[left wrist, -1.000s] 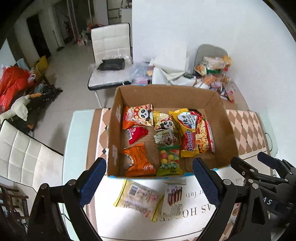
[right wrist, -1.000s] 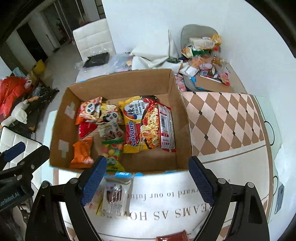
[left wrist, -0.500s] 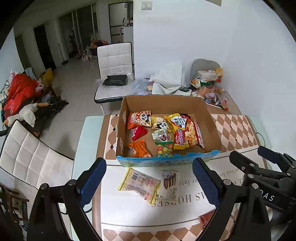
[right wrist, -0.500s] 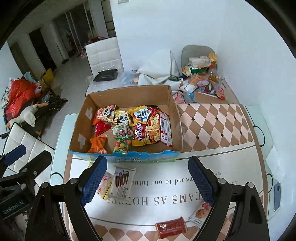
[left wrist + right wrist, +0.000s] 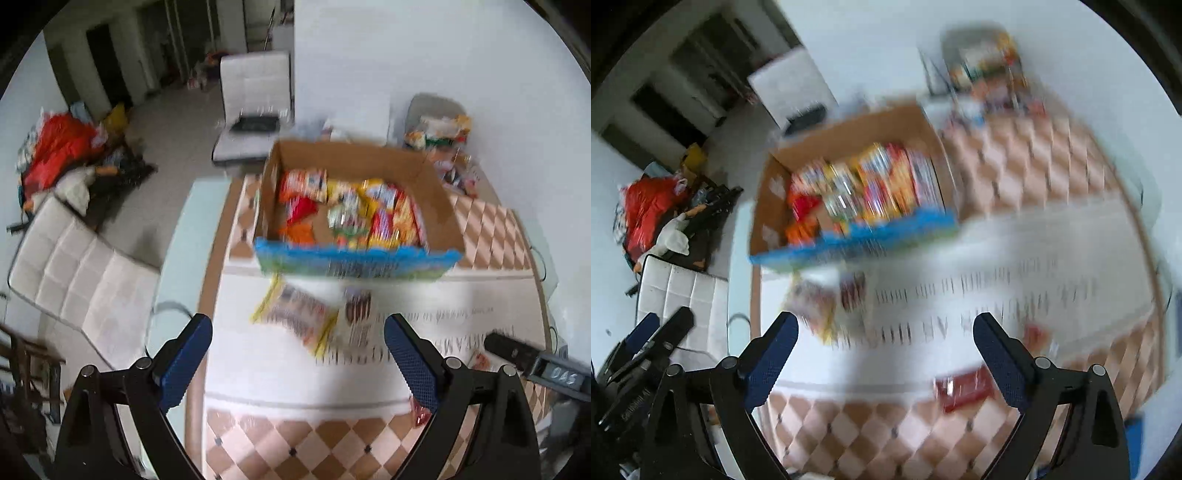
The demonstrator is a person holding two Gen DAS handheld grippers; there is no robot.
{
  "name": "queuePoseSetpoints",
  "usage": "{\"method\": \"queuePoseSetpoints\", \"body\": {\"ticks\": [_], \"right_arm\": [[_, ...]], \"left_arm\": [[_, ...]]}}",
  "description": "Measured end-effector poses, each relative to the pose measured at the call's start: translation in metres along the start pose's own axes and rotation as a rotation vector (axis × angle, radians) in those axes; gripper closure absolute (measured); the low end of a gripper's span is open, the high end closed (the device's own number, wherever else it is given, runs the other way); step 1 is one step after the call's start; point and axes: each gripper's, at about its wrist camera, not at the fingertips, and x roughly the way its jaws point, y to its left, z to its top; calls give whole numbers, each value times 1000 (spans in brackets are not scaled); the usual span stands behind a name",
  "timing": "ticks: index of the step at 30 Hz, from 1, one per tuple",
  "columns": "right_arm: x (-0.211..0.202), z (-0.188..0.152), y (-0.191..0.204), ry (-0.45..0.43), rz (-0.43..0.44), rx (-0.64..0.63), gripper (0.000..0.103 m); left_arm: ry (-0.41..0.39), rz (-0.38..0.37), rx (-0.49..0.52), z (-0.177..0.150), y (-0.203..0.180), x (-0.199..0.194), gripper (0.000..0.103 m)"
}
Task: Organize snacks
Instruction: 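Move both open tools from the box back over the table, then grasp the red square packet with the right tool while the left tool grasps the clear yellow-edged bag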
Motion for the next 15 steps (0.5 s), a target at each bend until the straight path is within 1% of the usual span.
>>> {"method": "queuePoseSetpoints", "body": {"ticks": [1,3,4,6,7,9,12,15], "right_arm": [[13,-9,-10,41,-9,28,5],[48,-28,-40,150,-20,105,5],[59,-36,-49,182,-26,129,5],[93,-55,-78,275,-33,224,5],[103,-61,-87,300,-26,264,5],[129,-75,-112,359,-11,387,5],[156,-86,-132,405,3,519,5],[175,-88,-142,416,-20,595,5]], "left_arm": [[30,-3,-10,-6,2,9,8],[97,-4,-31,-18,5,30,8],[119,-3,-38,-23,6,37,8],[170,2,-52,-33,7,54,8],[194,4,-58,-38,7,61,8],[243,8,-74,-45,8,77,8],[286,13,-92,-52,9,90,8],[313,20,-109,-54,10,100,8]]}}
